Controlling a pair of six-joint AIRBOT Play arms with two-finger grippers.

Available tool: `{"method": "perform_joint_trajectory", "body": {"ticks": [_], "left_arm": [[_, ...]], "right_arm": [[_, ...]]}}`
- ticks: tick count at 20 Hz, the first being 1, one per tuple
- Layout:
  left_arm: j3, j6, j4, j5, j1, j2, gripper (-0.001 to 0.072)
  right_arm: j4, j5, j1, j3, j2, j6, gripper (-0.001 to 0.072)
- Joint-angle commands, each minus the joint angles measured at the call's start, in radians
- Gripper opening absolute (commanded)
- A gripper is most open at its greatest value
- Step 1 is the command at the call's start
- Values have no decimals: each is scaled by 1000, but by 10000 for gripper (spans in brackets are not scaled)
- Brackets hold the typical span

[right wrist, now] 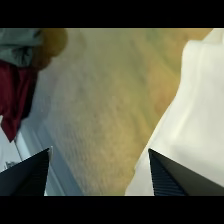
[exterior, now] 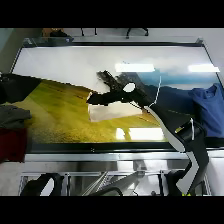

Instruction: Fold the shirts.

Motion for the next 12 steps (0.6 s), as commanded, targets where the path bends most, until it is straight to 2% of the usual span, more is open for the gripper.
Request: {"method": "perform_joint_trajectory", "body": {"ticks": [1,3,7,12], "left_arm": [[-119,9,0,57,48,93,15],[-146,10,0,58,58,113,15],[-183,9,-2,43,56,134,15],[-183,9,-1,24,56,133,15]], "right_arm": [[-28,40,-82,1,62,-14,663],[-98,129,-205,0,129,-2,662],[-317,267,-460,0,182,114,663],[-361,403,-623,0,73,131,663]]}}
